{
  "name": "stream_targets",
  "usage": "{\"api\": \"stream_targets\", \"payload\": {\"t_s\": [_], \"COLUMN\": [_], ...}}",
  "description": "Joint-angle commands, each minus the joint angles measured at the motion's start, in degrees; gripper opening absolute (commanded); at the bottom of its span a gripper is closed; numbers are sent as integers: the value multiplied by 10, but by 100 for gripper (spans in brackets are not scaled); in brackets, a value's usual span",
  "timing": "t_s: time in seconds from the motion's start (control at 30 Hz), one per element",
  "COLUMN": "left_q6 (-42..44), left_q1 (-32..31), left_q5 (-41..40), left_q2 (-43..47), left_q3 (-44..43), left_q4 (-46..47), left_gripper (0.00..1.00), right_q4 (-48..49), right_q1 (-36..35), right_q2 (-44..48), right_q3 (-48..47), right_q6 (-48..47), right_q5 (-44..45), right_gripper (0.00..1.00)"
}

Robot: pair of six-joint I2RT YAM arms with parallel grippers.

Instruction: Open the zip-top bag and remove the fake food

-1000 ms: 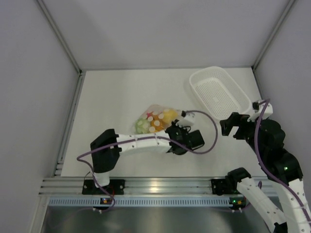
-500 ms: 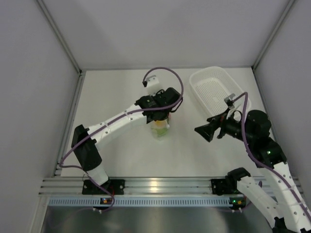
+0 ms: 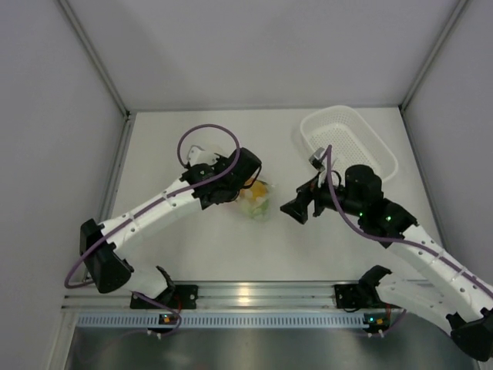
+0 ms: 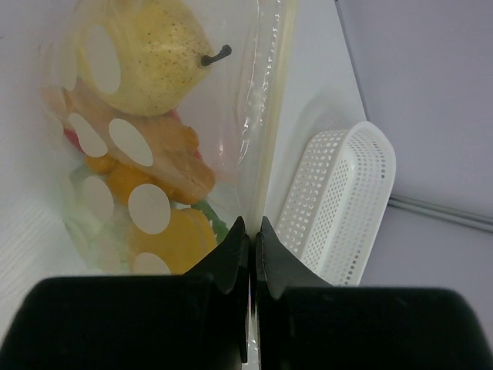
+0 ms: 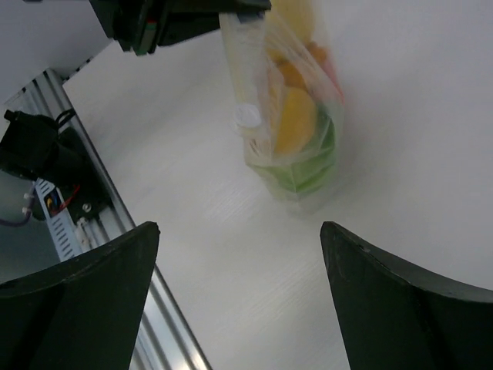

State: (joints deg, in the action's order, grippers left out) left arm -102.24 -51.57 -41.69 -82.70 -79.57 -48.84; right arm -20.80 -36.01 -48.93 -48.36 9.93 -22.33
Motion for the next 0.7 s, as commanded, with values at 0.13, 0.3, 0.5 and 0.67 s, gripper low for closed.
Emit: {"api": "stream_targets", "payload": {"t_s": [0.13,0.3,0.5,0.67], "left_q6": [-120,-127,-133,-141], "left_q1": [-1,-1,-1,-1], "left_q5": [21,17,20,21], "left_q2": [37,57,68,69], "left_q3": [28,39,44,56], "left_q4": [12,12,12,14], "left_gripper": [0,0,0,0], "right_q4": [293,379,472,548], "right_q1": [-72,-93,-95,-96], "right_q2": [-6,-42,-92,-129], "right_q3": [75,109,131,139], "right_q6": [-57,-74,-83,-81], "right_q5": [96,125,123,108], "right_gripper": [81,68,48,24]}}
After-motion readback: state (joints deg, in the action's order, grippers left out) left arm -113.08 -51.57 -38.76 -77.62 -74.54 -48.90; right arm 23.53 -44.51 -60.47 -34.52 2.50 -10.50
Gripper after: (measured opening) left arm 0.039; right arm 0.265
